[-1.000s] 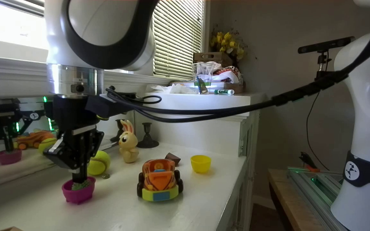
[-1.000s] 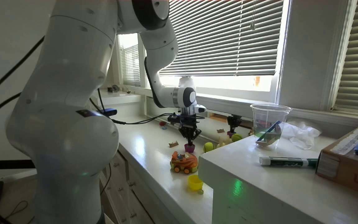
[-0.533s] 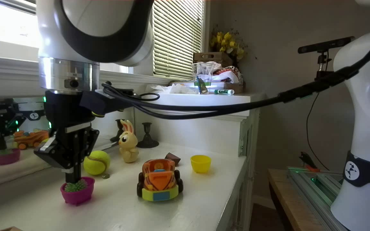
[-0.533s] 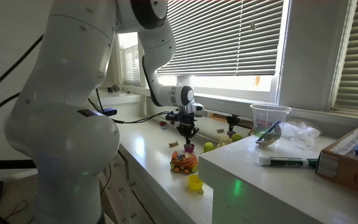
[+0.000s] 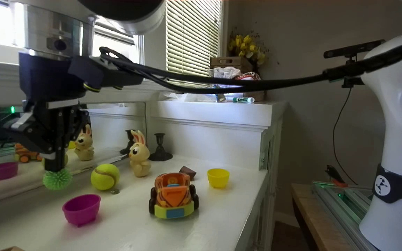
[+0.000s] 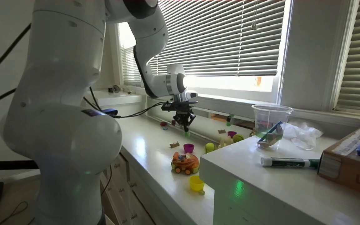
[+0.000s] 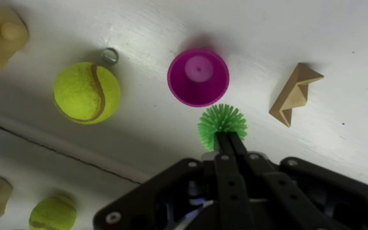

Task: Take the tiny ball out of the purple bowl

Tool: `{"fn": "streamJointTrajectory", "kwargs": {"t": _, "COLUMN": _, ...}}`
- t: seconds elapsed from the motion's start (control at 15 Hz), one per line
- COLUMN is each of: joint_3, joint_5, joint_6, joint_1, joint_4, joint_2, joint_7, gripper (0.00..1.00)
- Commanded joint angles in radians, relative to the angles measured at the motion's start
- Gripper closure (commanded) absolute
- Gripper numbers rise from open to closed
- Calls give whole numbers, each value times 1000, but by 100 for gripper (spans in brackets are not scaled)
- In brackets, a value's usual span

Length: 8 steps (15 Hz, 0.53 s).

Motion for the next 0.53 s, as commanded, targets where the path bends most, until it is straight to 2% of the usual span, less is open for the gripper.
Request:
{"fn": "streamJointTrajectory", "kwargs": {"t": 0.0, "joint_3": 8, "joint_5": -52, "joint_6": 40, "joint_1": 4, "joint_4": 37, "joint_2": 12, "joint_7": 0, "gripper": 99}}
{"fn": "streamJointTrajectory", "kwargs": {"t": 0.47, "joint_3": 3, "joint_5": -59, "joint_6": 181, "joint_1": -1, "joint_4": 87, "joint_2": 117, "joint_7": -77, "gripper": 99}}
